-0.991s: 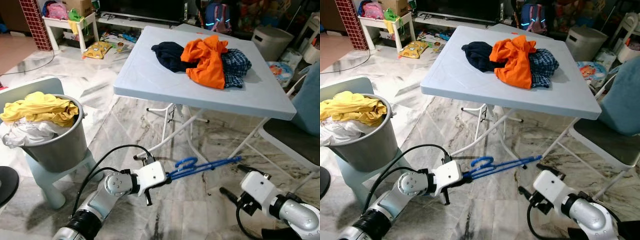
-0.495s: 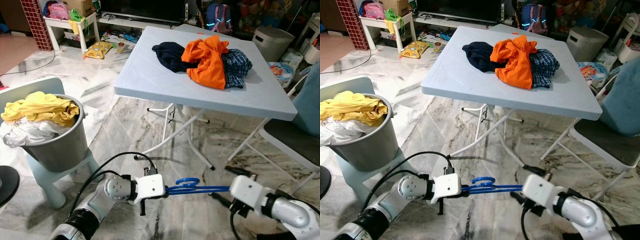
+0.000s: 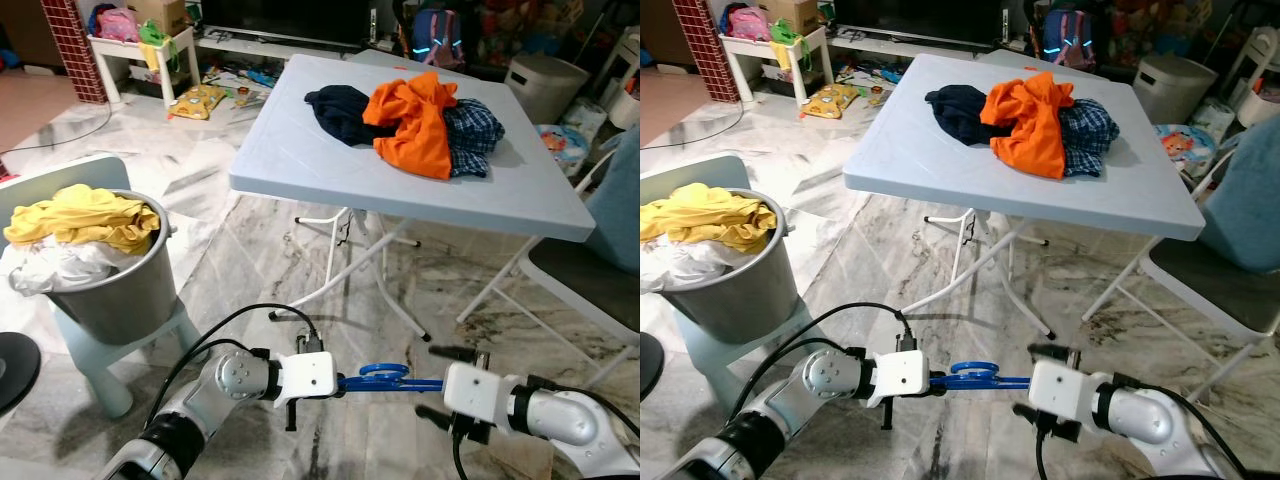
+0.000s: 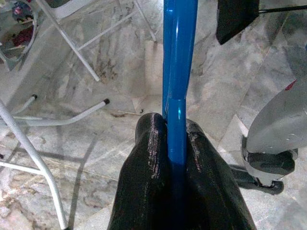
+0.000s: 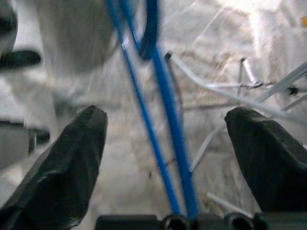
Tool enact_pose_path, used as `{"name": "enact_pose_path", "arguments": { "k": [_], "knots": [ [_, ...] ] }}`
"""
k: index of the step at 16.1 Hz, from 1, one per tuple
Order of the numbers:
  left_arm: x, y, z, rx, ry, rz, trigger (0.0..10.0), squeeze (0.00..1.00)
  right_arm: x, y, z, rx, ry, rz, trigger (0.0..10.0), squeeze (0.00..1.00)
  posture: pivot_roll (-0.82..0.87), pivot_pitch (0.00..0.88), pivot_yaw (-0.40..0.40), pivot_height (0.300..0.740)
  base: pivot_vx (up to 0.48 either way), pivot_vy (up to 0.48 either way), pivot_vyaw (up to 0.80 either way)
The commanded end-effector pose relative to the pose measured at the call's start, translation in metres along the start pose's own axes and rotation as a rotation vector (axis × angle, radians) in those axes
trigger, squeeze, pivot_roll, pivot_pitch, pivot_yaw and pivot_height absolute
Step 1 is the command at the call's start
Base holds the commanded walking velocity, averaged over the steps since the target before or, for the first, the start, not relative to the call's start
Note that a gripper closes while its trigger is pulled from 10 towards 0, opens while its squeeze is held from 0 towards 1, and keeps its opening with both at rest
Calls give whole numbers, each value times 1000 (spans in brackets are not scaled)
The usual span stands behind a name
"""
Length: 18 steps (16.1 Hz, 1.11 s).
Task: Hang hanger
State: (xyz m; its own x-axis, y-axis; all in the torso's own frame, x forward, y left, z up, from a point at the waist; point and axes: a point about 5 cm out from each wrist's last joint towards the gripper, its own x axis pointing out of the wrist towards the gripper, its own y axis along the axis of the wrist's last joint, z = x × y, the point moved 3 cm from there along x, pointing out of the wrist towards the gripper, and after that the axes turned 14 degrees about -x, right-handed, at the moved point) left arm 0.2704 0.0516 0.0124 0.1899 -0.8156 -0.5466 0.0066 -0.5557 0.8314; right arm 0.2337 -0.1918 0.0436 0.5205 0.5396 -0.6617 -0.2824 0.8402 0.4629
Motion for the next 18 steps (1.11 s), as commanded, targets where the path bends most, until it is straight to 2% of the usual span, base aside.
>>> {"name": "enact_pose_path", "arguments": {
  "k": [1,3,6,9,18],
  "knots": [
    [1,4,-1,32,-15,-1,10000,0,-1,-12,-5,-29,36,-59,0,0,78,0,-87,740,0,0,0],
    [2,4,-1,42,-23,-5,10000,0,0,-25,-4,-27,38,-119,0,0,77,0,-82,740,0,0,0],
    [3,5,-2,58,-32,-6,10000,0,2,-28,-2,-18,34,-135,0,0,73,0,-80,740,0,0,0],
    [4,6,-2,63,-36,-6,10000,0,5,-26,-2,-17,43,-125,0,0,73,0,-81,740,0,0,0],
    [3,10,-4,80,-45,0,10000,0,6,-21,-14,4,131,-80,0,0,78,0,-80,740,0,0,0]
  ]
}}
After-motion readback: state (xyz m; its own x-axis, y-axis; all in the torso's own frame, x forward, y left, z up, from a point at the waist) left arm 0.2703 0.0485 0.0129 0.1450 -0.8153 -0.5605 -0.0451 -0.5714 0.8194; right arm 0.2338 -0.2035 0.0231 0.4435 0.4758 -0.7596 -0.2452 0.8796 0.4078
